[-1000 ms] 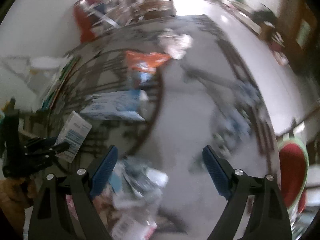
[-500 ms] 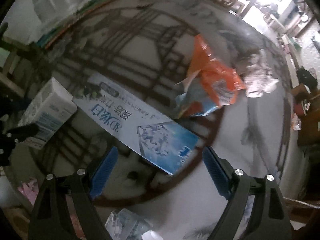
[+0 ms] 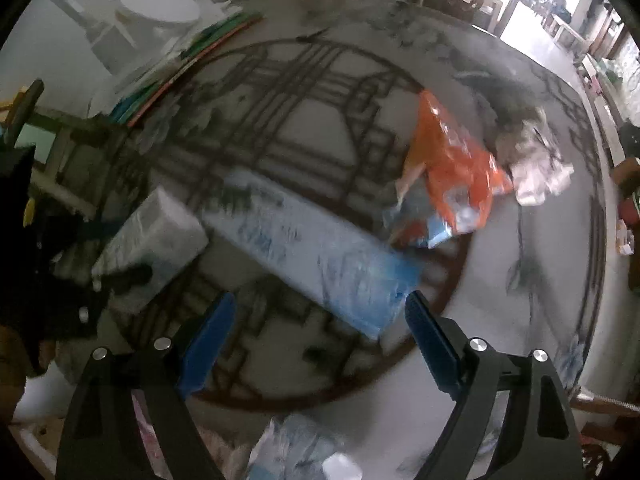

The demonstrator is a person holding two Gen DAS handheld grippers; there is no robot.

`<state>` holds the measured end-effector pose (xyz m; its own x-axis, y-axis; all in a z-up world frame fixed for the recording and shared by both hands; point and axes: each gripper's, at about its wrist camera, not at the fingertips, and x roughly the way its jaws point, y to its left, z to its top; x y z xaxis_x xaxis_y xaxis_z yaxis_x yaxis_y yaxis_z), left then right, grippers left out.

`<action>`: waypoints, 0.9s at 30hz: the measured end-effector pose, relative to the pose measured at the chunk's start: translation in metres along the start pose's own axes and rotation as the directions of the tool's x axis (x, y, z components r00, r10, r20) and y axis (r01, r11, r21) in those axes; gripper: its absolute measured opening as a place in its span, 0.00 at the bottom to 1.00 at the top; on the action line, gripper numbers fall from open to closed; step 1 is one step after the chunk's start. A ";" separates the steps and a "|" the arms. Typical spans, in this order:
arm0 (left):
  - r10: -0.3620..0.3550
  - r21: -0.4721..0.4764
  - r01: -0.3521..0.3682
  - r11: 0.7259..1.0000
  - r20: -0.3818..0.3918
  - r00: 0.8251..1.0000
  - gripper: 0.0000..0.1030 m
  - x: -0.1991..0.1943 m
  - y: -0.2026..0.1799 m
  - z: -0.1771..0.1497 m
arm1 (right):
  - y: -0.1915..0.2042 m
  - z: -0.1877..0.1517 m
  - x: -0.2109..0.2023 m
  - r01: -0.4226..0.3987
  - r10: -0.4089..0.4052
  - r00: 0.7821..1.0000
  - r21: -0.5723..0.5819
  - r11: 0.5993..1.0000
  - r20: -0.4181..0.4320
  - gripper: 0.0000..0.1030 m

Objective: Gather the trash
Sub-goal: 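Grasp the white milk carton with the left gripper while the right grasps the blue toothpaste box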

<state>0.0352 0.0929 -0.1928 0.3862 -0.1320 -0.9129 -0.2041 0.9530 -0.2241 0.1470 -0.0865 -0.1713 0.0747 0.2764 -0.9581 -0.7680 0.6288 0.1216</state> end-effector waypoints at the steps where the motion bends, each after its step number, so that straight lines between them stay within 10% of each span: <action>1: -0.005 0.005 0.005 1.000 -0.001 1.000 0.65 0.001 -0.002 0.000 | 0.002 0.005 0.003 0.001 -0.001 1.000 -0.018 1.000 0.001 0.80; 16: -0.020 0.028 0.021 0.999 -0.032 0.999 0.70 0.015 -0.016 0.001 | 0.033 0.029 0.044 0.093 -0.145 0.986 -0.445 0.891 -0.085 0.80; 23: -0.041 0.019 0.041 0.999 -0.020 0.999 0.70 0.015 -0.014 0.002 | 0.032 0.031 0.061 0.053 -0.121 0.984 -0.440 0.896 -0.129 0.72; 27: -0.039 0.012 0.039 0.999 -0.029 0.999 0.39 0.016 -0.011 0.000 | 0.030 0.027 0.066 0.043 -0.109 0.985 -0.416 0.908 -0.135 0.60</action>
<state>0.0433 0.0806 -0.2047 0.3676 -0.1768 -0.9130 -0.1784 0.9501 -0.2558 0.1459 -0.0298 -0.2239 0.0709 0.1057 -0.9919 -0.9589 0.2810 -0.0386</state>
